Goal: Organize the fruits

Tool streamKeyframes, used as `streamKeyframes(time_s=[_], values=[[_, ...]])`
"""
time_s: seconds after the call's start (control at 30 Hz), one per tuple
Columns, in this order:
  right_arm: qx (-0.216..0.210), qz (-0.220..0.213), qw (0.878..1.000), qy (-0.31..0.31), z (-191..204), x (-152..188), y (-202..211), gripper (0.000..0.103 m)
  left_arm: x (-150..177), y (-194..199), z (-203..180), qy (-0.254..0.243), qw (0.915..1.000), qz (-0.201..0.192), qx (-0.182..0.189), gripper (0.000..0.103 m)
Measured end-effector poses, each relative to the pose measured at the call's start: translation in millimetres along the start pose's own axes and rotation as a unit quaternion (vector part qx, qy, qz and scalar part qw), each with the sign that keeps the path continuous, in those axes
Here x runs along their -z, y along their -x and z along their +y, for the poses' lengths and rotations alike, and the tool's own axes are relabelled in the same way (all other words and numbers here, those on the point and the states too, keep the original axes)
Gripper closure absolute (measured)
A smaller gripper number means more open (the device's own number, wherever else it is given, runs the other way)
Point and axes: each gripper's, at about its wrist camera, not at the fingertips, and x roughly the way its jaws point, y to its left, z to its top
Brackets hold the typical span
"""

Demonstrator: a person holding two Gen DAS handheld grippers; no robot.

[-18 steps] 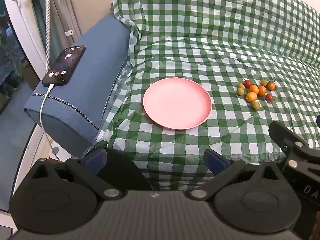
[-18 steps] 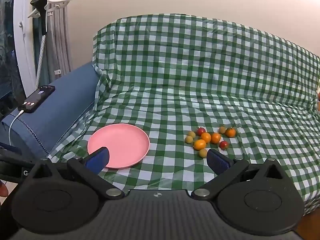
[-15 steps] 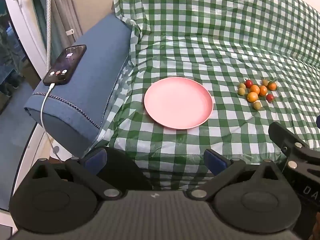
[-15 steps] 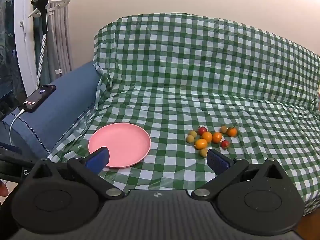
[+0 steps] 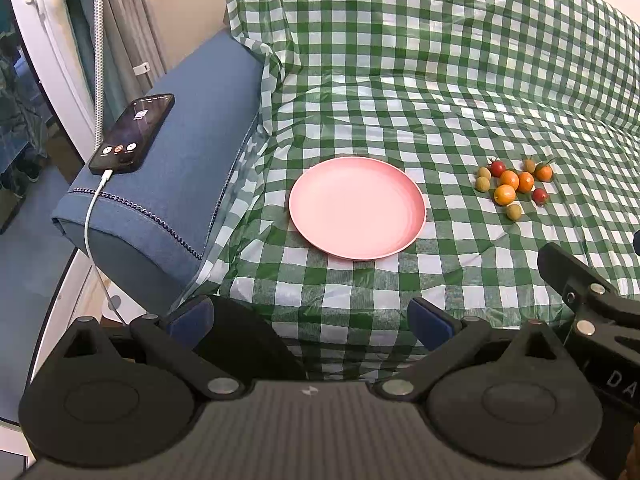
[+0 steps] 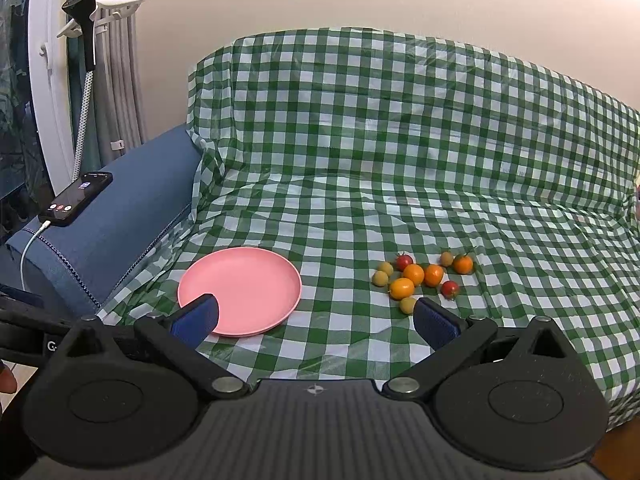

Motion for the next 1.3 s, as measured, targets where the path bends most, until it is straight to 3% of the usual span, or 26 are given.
streamKeyframes(time_s=[0.4, 0.5, 0.73, 1.17, 1.3], values=[[-0.01, 0.013, 1.0, -0.009, 2.4, 1.1, 0.6, 0.0, 1.8, 0.2, 0.6, 0.0, 1.0, 0.0, 0.0, 0.0], [-0.004, -0.009, 1.0, -0.007, 2.2, 1.4, 1.4, 0.0, 2.3, 0.2, 1.2, -0.001, 1.0, 0.0, 0.0, 0.0], [-0.004, -0.008, 1.0, -0.006, 2.8, 3.0, 0.3, 0.001, 3.4, -0.3, 2.7, -0.001, 1.0, 0.001, -0.002, 0.0], [-0.001, 0.016, 1.0, 0.011, 1.2, 7.0, -10.8, 0.0, 0.8, -10.2, -1.1, -0.005, 0.9998, 0.016, -0.012, 0.0], [0.029, 0.007, 0.999, 0.017, -10.3, 7.5, -19.0, 0.001, -4.4, -15.6, -6.9, -0.012, 0.9997, 0.016, -0.011, 0.0]])
